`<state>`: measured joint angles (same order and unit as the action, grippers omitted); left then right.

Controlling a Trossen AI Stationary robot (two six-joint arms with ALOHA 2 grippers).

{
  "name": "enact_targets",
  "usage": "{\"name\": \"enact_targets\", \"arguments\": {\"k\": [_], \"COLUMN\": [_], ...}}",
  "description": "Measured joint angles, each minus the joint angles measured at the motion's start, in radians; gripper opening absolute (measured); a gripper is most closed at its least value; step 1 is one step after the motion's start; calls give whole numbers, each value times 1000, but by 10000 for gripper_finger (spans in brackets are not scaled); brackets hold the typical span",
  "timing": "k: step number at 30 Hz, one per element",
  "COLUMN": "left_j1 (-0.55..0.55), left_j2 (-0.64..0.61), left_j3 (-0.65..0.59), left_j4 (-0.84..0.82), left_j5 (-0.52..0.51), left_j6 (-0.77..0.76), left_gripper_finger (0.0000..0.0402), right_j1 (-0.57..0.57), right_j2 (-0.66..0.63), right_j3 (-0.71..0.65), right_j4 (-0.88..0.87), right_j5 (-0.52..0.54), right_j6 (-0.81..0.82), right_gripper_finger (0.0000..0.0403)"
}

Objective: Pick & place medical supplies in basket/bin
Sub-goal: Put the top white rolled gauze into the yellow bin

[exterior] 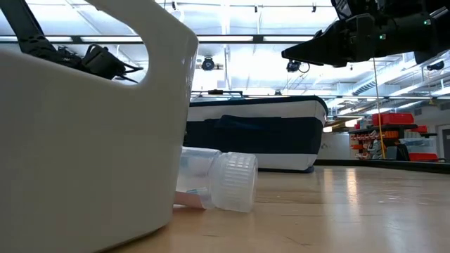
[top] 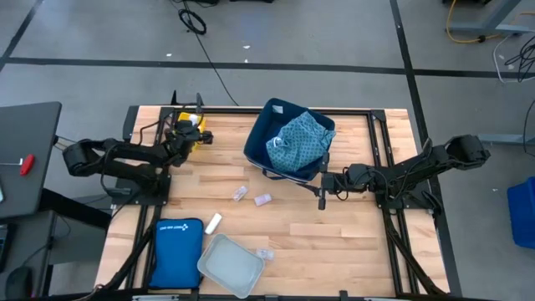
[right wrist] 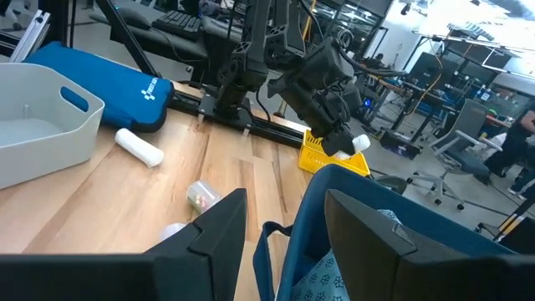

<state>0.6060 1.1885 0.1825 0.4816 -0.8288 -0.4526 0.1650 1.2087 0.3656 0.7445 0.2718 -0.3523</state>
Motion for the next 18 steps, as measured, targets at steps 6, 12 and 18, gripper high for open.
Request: {"name": "enact_targets", "arguments": {"k": [6, 12, 18], "left_j1": [-2, -2, -2], "left_j2": [0, 0, 0], "left_j3": [0, 0, 0], "left_j4": [14, 15, 19], "left_j5": [0, -6, -11], "left_j6": [43, 46, 52], "left_gripper_finger": [107, 136, 155], "right_j1": [0, 0, 0], "right_j2": [0, 0, 0], "right_j3": [0, 0, 0], "right_j4": [0, -1, -2], "right_j5": [1, 1, 1], "right_j6": [0, 7, 7], "right_gripper_finger": [172, 172, 172]}}
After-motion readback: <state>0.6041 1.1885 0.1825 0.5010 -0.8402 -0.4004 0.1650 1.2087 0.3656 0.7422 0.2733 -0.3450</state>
